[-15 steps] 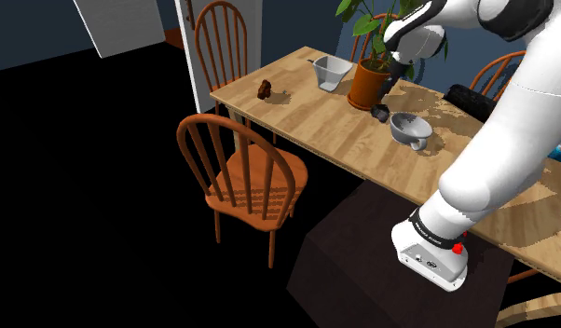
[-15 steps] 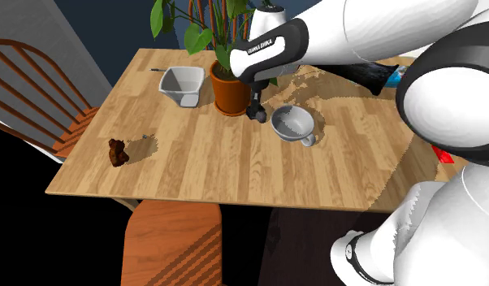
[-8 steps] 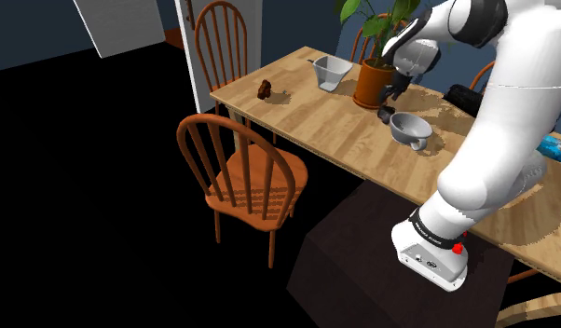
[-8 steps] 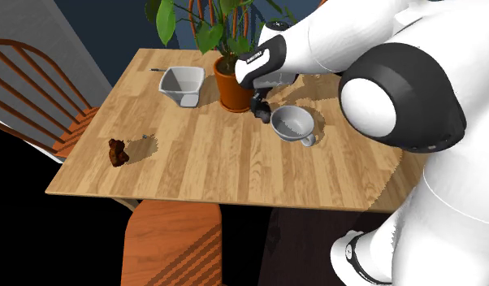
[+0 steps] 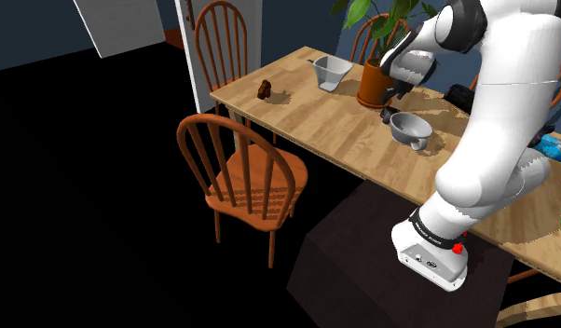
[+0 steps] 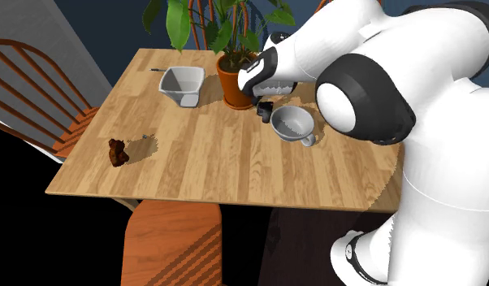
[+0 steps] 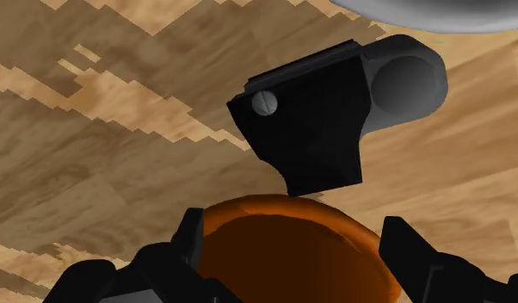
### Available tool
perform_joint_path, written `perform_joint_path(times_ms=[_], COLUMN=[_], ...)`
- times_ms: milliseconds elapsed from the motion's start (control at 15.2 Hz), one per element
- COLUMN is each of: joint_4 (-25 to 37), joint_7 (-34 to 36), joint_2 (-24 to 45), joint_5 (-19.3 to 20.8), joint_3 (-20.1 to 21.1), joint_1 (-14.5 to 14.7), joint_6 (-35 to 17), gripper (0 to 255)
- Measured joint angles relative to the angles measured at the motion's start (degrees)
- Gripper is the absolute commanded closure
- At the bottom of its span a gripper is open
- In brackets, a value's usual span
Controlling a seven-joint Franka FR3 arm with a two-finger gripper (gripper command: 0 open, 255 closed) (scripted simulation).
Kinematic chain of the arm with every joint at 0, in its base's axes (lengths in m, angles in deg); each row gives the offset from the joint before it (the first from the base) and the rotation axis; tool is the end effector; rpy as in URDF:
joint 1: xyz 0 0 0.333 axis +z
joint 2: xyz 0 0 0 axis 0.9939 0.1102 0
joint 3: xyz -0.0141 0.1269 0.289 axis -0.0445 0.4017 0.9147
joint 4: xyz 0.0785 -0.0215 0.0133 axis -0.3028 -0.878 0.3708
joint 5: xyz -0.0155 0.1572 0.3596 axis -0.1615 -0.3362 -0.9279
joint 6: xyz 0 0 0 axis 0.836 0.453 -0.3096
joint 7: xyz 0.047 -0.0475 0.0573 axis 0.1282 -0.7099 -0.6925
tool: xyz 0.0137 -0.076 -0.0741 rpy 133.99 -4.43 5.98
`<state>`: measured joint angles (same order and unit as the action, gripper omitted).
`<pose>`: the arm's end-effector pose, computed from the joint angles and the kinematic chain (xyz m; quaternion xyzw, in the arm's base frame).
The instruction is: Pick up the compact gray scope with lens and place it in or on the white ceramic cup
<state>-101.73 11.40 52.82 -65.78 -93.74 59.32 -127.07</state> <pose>0.3949 -0.4982 0.2639 0.9682 -0.1862 0.1171 0.1193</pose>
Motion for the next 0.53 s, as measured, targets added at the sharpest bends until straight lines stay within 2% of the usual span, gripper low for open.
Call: perform_joint_path(times_ms=[66,198,330,462,528], joint_4=[-0.9,-0.3,1.0,0.9,-0.3], joint_7=[0.4,1.3,0.8,1.8,1.2], joint_2=[0.3,0.7,1.0,0.6,0.3], joint_5=[-0.1,0.7,1.2,2.1,2.0], joint_3=[0.5,1.2,2.3,2.4,3.1], joint_1=[-0.1,-0.4,-2.4,-2.4,-2.8], joint_6=[-3.2,-4.6,-1.1,1.7,4.7], gripper=[0,0,0,0,255])
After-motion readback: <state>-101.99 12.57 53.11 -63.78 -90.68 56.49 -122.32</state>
